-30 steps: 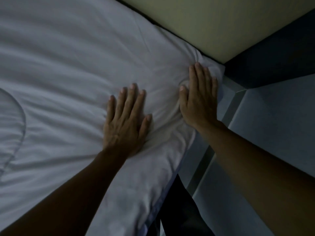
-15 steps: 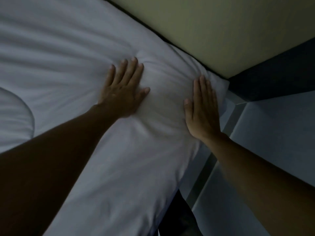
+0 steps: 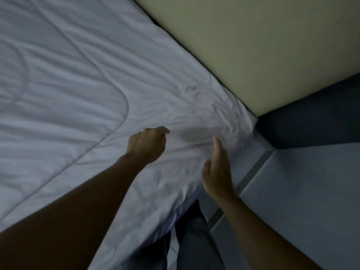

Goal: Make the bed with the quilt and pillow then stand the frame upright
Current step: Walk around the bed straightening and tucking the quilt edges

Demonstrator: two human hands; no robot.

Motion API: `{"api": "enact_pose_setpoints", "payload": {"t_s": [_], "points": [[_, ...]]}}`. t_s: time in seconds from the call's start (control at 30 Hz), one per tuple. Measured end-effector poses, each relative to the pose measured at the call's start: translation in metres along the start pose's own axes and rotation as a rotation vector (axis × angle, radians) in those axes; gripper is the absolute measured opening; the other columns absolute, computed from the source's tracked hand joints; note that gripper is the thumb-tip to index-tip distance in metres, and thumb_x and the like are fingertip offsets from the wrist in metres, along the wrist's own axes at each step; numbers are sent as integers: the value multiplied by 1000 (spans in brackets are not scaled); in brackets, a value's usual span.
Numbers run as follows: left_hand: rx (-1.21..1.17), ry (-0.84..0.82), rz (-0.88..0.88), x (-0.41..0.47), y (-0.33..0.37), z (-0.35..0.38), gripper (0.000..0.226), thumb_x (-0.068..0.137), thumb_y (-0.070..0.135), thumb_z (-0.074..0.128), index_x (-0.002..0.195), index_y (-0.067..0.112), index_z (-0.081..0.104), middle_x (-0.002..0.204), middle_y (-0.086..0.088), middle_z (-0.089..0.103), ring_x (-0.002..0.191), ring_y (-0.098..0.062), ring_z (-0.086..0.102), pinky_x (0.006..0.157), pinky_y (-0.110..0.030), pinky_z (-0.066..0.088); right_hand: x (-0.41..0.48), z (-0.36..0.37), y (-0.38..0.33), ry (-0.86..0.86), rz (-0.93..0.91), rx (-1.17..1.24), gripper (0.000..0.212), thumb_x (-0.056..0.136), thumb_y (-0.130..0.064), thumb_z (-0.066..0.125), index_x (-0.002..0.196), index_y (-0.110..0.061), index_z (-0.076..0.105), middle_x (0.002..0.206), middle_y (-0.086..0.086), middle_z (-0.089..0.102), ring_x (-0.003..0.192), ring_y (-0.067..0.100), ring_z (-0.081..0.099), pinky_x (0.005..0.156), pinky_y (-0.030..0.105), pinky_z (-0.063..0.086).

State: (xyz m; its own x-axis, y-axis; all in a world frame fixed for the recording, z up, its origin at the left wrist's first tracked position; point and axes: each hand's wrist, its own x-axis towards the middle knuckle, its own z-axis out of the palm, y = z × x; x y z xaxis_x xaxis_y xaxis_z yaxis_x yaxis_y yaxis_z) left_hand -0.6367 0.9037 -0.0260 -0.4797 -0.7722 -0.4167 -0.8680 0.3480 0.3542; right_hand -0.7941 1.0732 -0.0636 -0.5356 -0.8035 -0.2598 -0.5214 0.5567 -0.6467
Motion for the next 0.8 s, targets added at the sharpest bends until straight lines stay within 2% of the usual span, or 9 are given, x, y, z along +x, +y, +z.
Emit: {"api": "enact_pose_setpoints", "payload": {"t_s": [0.13, 0.17, 0.3, 0.4, 0.47, 0.57, 0.67, 0.8], "points": [[-24, 58, -156, -101, -41, -30, 34, 98, 29, 40, 127, 39, 56, 120, 1, 70, 107, -29, 66, 85, -37, 48, -61, 6, -64, -65, -152, 70, 75, 89, 1, 44, 158, -15, 21, 161, 8, 31, 146, 21, 32, 119, 25, 27], [-9, 66, -171, -125, -51, -34, 35, 98, 28, 40, 128, 39, 55, 121, 3, 69, 107, -27, 66, 84, -36, 48, -71, 8, -74, -90, -172, 72, 75, 88, 2, 44, 158, -13, 19, 161, 9, 30, 146, 21, 33, 119, 24, 28], [-84, 115, -329, -217, -93, -42, 38, 97, 25, 39, 129, 38, 53, 125, 7, 68, 109, -24, 66, 85, -37, 53, -104, 23, -106, -266, -291, 0, 76, 87, -6, 42, 158, -14, 18, 161, 9, 29, 146, 26, 35, 119, 37, 33], [-232, 173, -564, -277, -116, -38, 35, 99, 30, 37, 131, 38, 51, 123, 3, 68, 109, -25, 64, 84, -39, 53, -125, 32, -127, -448, -408, -131, 77, 89, -7, 43, 159, -15, 14, 163, 10, 27, 145, 29, 35, 119, 35, 31], [-316, 172, -687, -305, -126, -30, 35, 100, 32, 36, 132, 36, 51, 122, -2, 67, 107, -27, 63, 83, -38, 51, -132, 35, -139, -494, -466, -183, 80, 89, -4, 46, 159, -16, 11, 163, 10, 25, 144, 30, 35, 118, 34, 30], [-443, 204, -873, -363, -143, -4, 35, 100, 34, 37, 132, 35, 52, 122, -7, 66, 105, -29, 63, 83, -38, 50, -151, 43, -169, -600, -654, -235, 81, 90, -3, 45, 160, -16, 7, 164, 9, 21, 146, 26, 31, 121, 29, 24], [-540, 249, -987, -412, -160, 24, 35, 99, 34, 39, 132, 34, 53, 122, -8, 65, 105, -30, 63, 89, -42, 52, -171, 59, -196, -748, -768, -314, 79, 93, -6, 40, 160, -21, 2, 166, 4, 17, 147, 20, 25, 123, 29, 18], [-550, 305, -1100, -474, -188, 51, 37, 98, 34, 39, 134, 31, 51, 122, -9, 66, 103, -32, 63, 87, -42, 52, -215, 89, -219, -843, -913, -458, 79, 91, -7, 41, 159, -19, 3, 165, 6, 18, 147, 23, 26, 123, 32, 18]]}}
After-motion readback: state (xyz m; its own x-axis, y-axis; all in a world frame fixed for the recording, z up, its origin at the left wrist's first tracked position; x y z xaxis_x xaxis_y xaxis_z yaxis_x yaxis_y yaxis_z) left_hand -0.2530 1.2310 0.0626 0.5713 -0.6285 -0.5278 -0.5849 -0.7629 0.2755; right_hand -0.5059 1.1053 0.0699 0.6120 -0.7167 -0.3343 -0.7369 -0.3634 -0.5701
